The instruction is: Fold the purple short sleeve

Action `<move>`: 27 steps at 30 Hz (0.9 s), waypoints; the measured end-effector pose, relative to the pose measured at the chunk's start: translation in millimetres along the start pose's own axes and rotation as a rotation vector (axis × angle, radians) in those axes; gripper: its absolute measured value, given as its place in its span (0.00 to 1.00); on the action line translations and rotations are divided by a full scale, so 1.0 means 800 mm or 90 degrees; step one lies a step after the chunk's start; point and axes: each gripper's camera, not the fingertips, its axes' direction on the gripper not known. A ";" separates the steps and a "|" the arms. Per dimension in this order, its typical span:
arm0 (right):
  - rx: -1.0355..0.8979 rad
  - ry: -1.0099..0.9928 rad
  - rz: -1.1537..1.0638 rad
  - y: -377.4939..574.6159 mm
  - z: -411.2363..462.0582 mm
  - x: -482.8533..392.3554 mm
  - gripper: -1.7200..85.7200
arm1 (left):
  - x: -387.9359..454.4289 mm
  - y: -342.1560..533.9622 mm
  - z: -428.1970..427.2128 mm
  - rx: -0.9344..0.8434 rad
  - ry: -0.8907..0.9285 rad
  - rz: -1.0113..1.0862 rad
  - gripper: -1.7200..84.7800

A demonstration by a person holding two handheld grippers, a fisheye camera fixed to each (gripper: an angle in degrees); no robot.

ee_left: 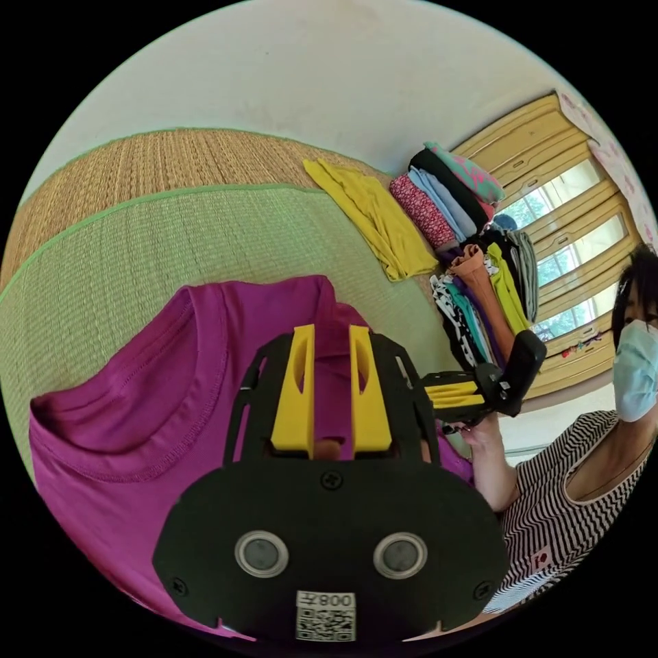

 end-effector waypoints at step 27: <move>-0.030 -0.004 0.046 -0.028 -0.009 0.041 0.02 | 0.031 0.007 -0.009 0.002 -0.106 0.010 0.05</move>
